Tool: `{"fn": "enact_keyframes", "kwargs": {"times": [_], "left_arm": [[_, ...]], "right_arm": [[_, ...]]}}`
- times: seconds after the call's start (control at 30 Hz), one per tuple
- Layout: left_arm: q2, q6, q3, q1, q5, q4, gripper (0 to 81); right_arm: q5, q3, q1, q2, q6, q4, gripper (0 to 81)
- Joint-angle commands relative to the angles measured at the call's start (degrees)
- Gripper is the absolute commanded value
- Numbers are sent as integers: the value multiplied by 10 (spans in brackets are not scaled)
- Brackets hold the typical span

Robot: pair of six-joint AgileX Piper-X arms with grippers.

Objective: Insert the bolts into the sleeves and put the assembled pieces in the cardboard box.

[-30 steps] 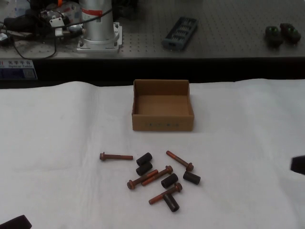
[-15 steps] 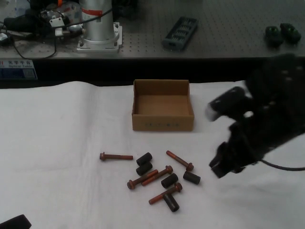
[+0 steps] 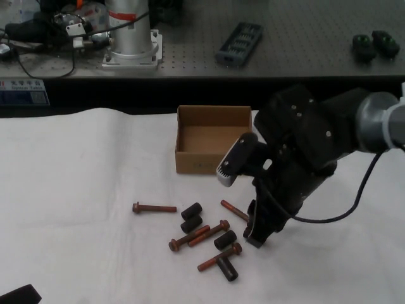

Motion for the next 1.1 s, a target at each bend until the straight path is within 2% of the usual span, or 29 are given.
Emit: {"fn": "enact_keyframes", "kwargs": {"times": [0.0,0.17,0.37,1.07], "left_arm": [[0,-3,-6,1,6,-4,389],[0,-3,-6,1,6,-4,389],[0,-3,-6,1,6,-4,389],[0,-3,-6,1,4,-4,389]], "right_arm": [[-4,-7,13,10,-13,10,321],[-3,-7,28,25,-18,18,321],[41,-7,26,38,-49,27,321],[35,-7,19,62,-56,10,320]]}}
